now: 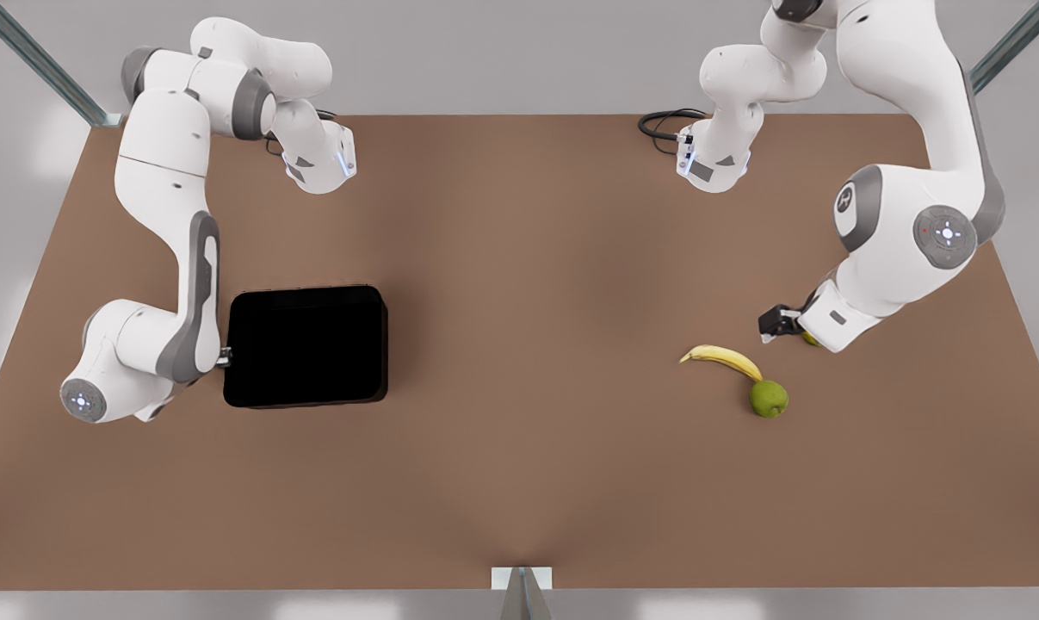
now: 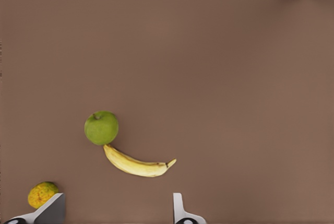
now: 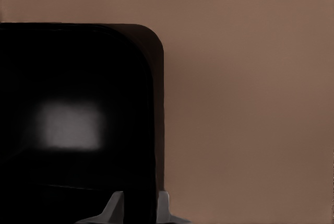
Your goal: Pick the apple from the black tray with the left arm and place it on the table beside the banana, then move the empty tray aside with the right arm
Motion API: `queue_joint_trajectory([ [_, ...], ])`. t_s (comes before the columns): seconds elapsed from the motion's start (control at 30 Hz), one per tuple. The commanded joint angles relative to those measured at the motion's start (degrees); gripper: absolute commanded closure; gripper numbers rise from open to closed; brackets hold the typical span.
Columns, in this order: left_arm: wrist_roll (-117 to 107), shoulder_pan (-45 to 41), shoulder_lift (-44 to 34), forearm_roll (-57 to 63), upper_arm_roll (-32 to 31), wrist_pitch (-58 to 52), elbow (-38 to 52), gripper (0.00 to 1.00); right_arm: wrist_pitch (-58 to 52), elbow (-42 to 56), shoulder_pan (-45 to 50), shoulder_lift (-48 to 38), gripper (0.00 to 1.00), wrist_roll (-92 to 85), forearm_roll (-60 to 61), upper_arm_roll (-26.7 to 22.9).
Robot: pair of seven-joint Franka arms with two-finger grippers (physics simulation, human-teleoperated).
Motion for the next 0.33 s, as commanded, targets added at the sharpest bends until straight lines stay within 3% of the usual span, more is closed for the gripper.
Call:
queue_joint_trajectory([
  [0.0,-0.2,0.0,0.3,0.9,0.0,0.2,0.1,0.0,1.3,0.4,0.0,-0.1,0.0,-8.0,2.2,-0.2],
  [0.07,-0.2,0.0,0.3,1.0,0.0,0.3,0.1,0.0,-0.4,4.1,0.1,-1.4,0.0,-5.5,2.4,0.1],
  [0.13,-0.2,0.0,0.3,1.0,0.0,0.3,0.1,0.0,-12.4,15.0,-1.6,-4.4,0.0,2.1,1.8,3.7],
  [0.17,-0.2,0.0,0.3,1.0,0.0,0.3,0.1,0.0,-17.6,19.2,-8.2,-7.5,0.0,8.1,1.0,13.7],
  [0.2,-0.2,0.0,0.3,1.1,0.0,0.3,0.1,0.0,-17.6,19.2,-13.7,-11.6,0.0,9.1,-7.6,24.9],
  [0.23,-0.2,-0.1,0.3,1.1,0.0,0.3,0.1,0.0,-17.6,19.1,-16.1,-15.2,0.0,9.2,-14.9,30.9],
  [0.3,-0.2,-0.1,0.3,1.1,0.0,0.3,0.1,0.0,-17.8,19.1,-16.2,-18.4,0.0,9.4,-15.7,30.7],
])
